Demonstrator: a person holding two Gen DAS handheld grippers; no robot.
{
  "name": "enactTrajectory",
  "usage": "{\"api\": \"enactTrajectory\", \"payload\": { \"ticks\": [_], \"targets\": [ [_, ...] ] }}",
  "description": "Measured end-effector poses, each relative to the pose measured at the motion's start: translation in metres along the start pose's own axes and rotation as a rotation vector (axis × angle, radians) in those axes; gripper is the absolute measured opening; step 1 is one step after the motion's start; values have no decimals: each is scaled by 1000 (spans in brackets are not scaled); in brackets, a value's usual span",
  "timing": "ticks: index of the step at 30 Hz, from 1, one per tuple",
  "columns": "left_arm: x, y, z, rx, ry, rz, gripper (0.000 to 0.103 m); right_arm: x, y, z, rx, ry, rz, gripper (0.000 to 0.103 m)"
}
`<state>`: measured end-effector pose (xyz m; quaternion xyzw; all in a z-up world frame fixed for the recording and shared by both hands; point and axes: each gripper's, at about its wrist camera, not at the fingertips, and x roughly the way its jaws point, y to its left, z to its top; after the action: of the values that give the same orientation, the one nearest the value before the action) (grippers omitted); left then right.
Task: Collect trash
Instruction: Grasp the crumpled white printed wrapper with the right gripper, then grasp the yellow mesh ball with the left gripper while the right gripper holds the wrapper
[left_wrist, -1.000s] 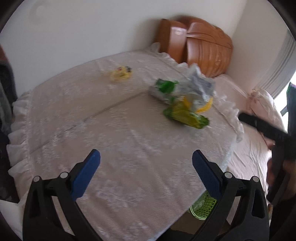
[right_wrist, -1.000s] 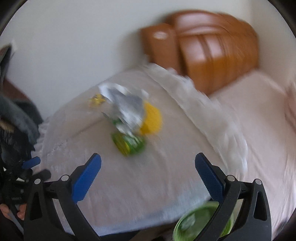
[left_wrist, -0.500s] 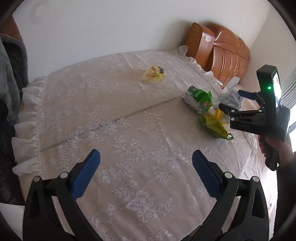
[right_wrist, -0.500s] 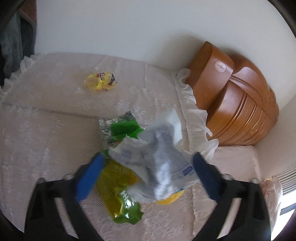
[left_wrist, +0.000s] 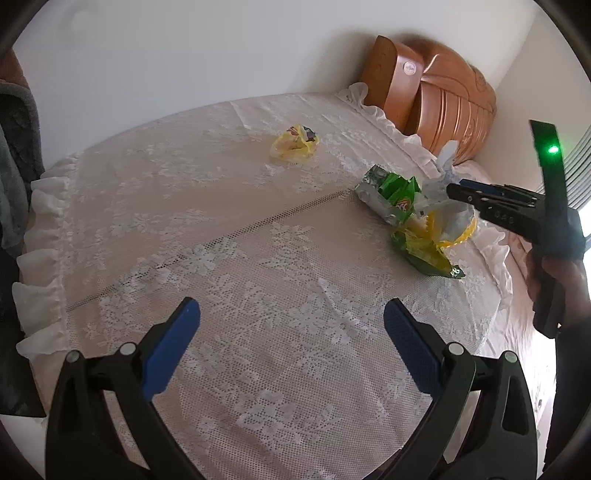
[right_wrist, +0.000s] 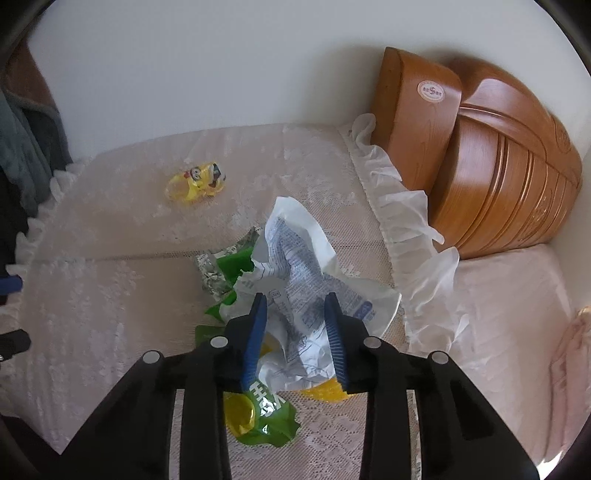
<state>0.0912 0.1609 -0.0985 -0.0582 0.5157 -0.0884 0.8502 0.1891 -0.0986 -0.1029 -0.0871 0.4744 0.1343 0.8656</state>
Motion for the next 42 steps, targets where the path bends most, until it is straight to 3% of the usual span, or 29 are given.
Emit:
{"api": "enactTrajectory", "payload": {
  "ticks": [1, 2, 3, 5, 12, 16, 18, 20, 25, 33, 42],
  "targets": [
    [0, 0, 0, -1, -1, 1, 95, -5, -1, 1, 1, -12, -3, 62],
    [-1, 1, 0, -4, -1, 1, 95, -13, 0, 1, -2, -34, -21, 77],
    [-1, 2, 0, -8, -1, 0, 95, -20, 0, 2, -14, -64, -49, 101],
    [0, 3, -1, -19, -1, 0, 95, -32, 3, 5, -88, -100, -62, 101],
    [3, 5, -2, -28, 6, -14, 95, 6, 26, 11, -403, 40, -118, 101],
    [5, 5, 0, -10, 9, -15, 95, 26, 28, 10, -440, 83, -114, 100],
    [6, 4, 1, -6, 10, -17, 95, 32, 25, 10, -421, 95, -101, 92],
    [8, 3, 3, 0, 10, -19, 95, 36, 19, 13, -376, 118, -66, 70],
    [10, -3, 8, 29, 6, -14, 95, 27, 7, 17, -287, 86, -38, 47],
    [19, -24, 20, 100, 5, -35, 95, -8, -23, 19, -64, -25, 28, 42],
    [49, -97, 29, 213, 47, -170, 95, -62, -64, -7, 229, -167, 63, 41]
  ]
}}
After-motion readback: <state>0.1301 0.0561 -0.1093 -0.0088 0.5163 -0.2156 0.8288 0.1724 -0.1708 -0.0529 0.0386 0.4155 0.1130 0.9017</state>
